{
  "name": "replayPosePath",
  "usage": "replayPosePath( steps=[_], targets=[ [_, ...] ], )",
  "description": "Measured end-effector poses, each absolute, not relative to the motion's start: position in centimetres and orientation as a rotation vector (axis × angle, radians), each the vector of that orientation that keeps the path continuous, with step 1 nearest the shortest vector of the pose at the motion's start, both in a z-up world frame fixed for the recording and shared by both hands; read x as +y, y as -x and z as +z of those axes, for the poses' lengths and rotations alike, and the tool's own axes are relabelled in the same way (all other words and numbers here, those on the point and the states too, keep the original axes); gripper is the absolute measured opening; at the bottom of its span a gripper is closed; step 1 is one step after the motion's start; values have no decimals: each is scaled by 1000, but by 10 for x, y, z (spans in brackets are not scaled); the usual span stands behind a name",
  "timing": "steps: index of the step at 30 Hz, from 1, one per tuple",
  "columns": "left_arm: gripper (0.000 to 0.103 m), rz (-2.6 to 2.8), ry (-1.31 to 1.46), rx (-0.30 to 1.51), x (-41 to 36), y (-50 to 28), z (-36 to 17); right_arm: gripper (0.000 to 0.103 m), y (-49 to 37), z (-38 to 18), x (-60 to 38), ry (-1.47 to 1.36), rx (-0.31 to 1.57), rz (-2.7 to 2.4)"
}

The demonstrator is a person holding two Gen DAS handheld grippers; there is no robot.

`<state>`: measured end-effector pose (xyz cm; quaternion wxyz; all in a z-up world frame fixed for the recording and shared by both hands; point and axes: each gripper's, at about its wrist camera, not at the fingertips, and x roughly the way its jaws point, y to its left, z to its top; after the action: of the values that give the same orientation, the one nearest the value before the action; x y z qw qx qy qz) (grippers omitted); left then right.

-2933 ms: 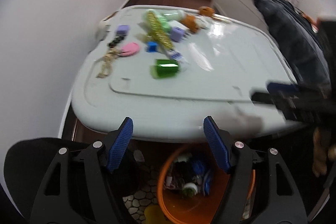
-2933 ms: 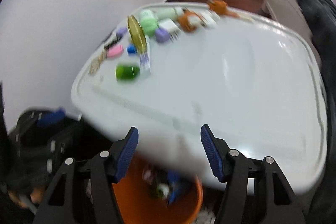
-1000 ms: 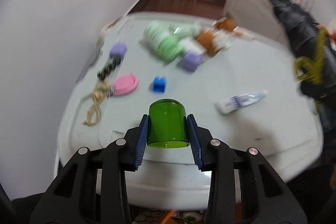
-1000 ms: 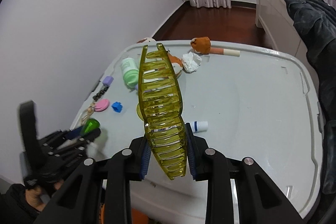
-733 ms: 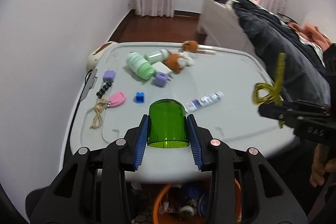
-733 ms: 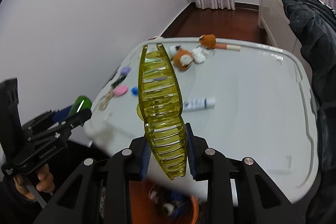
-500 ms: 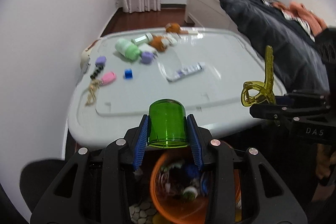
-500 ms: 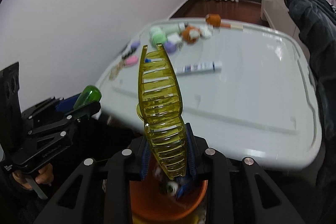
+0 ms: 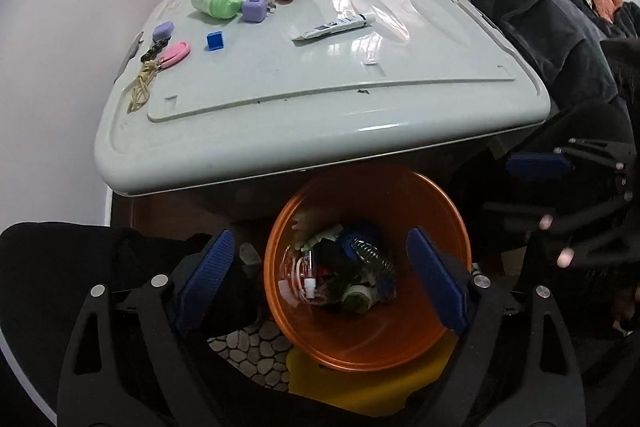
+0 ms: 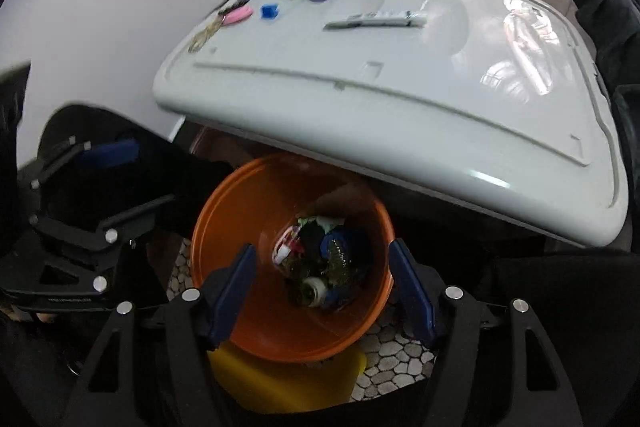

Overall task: Collect trash
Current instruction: 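Carry the hair clip and green cup over the orange bucket and open both tools, then grasp the white toothpaste tube with the right tool while the left tool grasps the pink case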

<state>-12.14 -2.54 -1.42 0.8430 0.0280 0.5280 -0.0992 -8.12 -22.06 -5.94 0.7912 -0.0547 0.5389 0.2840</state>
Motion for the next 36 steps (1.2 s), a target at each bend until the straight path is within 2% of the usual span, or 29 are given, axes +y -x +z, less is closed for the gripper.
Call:
replayPosePath(
  steps=[7, 15, 20, 32, 35, 36],
  targets=[
    [86, -159, 14, 1080, -9, 105, -6, 68, -1, -41, -236, -39, 1126, 563],
    [86, -80, 109, 1023, 24, 86, 4, 64, -123, -71, -205, -335, 1223, 420],
    [86, -56, 159, 1005, 44, 75, 7, 64, -165, -90, -186, -440, 1276, 320],
    [86, 60, 212, 992, 80, 51, 4, 63, -186, -85, -106, -17, 1208, 181],
    [86, 121, 218, 1005, 94, 37, 0, 48, -181, -88, -93, 111, 1148, 151],
    [86, 127, 232, 1004, 99, 29, 0, 47, -180, -88, -91, 128, 1125, 159]
  ],
)
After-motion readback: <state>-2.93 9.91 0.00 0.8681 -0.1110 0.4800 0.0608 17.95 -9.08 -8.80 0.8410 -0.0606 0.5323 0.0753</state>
